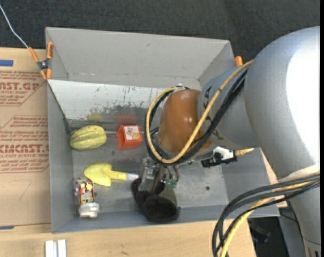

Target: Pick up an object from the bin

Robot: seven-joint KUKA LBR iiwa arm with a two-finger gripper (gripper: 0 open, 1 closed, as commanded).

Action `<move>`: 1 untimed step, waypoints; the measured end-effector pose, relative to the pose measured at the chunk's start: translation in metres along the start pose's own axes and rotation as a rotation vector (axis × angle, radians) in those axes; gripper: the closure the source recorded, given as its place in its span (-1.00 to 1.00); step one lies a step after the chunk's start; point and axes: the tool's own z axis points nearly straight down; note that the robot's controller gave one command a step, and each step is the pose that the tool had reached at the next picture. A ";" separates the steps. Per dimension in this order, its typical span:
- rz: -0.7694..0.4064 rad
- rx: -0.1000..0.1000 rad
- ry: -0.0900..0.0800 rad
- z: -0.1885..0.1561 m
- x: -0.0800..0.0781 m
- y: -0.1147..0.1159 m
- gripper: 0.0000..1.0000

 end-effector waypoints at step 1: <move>0.000 0.000 0.000 0.000 0.000 0.000 1.00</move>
Offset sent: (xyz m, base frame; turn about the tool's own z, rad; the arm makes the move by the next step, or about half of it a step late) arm 0.0000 0.0000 0.0000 0.0000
